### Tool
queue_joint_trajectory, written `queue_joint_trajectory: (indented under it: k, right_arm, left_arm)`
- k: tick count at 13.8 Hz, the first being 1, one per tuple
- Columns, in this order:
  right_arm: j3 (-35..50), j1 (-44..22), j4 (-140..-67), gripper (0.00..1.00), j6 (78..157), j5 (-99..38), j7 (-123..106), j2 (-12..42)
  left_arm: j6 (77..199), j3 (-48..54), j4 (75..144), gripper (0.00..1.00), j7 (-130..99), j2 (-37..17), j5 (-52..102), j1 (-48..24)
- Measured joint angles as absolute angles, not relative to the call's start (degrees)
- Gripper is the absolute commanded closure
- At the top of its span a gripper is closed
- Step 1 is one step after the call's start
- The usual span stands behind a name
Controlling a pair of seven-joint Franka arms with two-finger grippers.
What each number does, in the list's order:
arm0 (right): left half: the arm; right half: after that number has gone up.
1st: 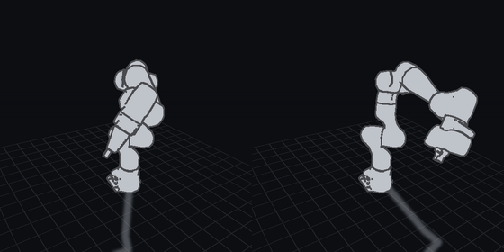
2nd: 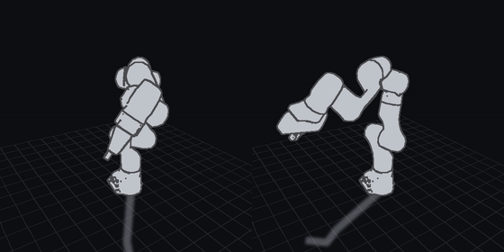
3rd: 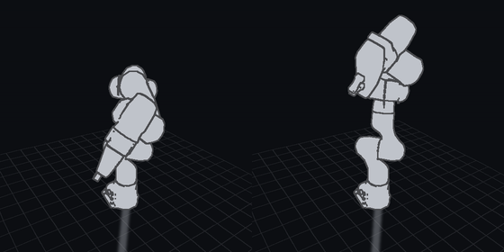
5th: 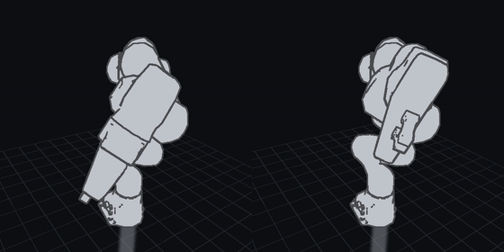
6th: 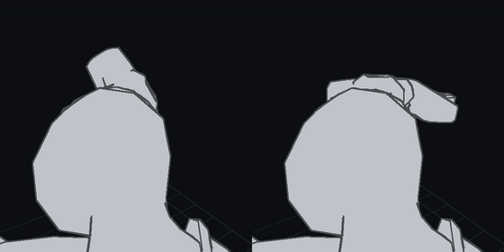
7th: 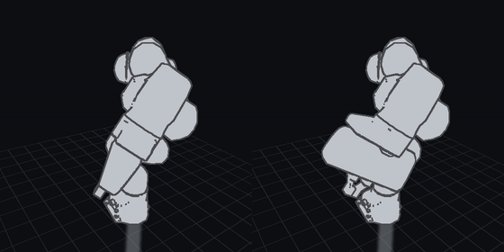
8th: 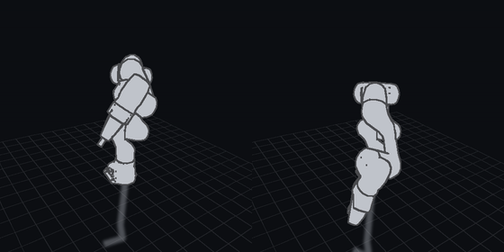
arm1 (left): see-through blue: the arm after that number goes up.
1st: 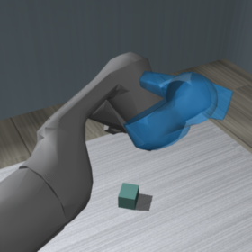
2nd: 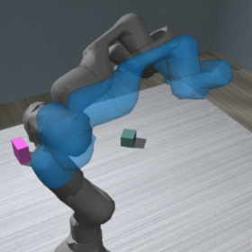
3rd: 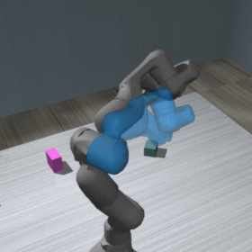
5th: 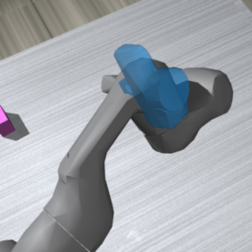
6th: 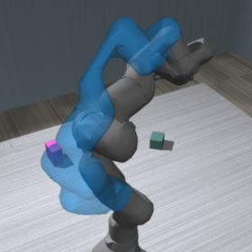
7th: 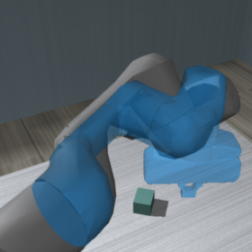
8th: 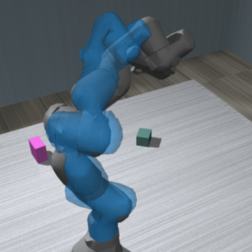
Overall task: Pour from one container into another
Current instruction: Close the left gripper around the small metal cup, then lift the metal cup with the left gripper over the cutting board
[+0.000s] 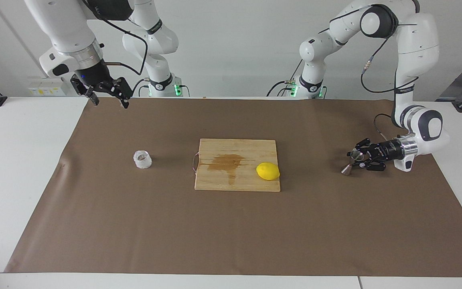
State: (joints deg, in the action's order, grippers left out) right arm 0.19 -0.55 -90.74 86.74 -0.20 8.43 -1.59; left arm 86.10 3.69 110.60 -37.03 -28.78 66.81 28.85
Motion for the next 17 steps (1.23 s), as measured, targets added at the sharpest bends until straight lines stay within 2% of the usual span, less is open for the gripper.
queue_joint_trajectory:
  k: [8,12,17]
  right_arm:
    - [0.19,-0.55,-90.74,0.00,86.74,-0.20,8.43,-1.59]
    - [0.19,-0.55,-90.74,0.00,86.74,-0.20,8.43,-1.59]
    - [0.19,-0.55,-90.74,0.00,86.74,-0.20,8.43,-1.59]
  left_arm:
    - [86.10,3.76,110.60,1.00,-39.88,-28.78,68.97,28.85]
    - [85.97,4.51,110.30,1.00,-43.06,-28.08,70.97,28.77]
    - [85.64,5.27,110.24,1.00,-44.99,-23.70,72.98,26.03]
